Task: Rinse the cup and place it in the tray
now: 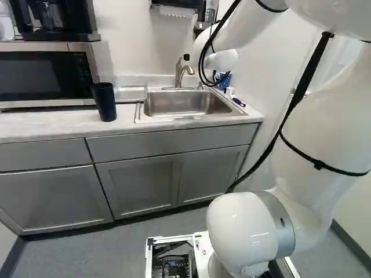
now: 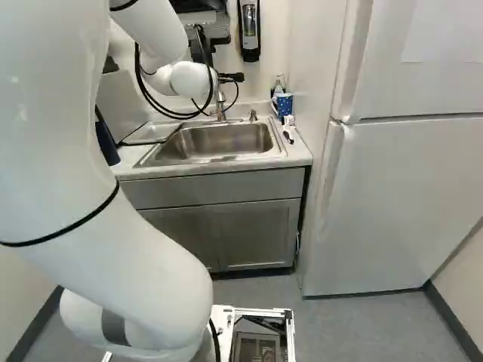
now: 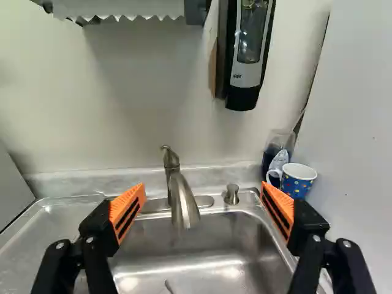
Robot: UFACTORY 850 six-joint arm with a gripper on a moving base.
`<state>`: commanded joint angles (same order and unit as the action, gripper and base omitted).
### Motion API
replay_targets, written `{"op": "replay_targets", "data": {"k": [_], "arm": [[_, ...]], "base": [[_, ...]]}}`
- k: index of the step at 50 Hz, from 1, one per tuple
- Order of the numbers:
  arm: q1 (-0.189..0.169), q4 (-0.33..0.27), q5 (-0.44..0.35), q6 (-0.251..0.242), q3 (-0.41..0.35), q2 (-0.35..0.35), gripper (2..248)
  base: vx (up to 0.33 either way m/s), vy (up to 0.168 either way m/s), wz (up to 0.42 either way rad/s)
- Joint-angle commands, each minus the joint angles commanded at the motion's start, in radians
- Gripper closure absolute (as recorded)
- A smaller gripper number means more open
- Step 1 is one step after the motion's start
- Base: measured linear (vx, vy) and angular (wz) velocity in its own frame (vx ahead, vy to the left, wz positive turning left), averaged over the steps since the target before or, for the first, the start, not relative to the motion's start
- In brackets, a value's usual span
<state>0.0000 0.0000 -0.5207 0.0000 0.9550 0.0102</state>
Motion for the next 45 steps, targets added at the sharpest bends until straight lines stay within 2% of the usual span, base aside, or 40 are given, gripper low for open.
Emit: {"op": "replay_targets", "data": {"k": [21,45], "arm": [[0.0,0.0,0.0,0.0,0.0,0.0,3],[0.0,0.0,0.0,0.0,0.0,0.0,3]], "base": [[0.1,-0.077,0.16],[0.065,-0.044,0.125]]}}
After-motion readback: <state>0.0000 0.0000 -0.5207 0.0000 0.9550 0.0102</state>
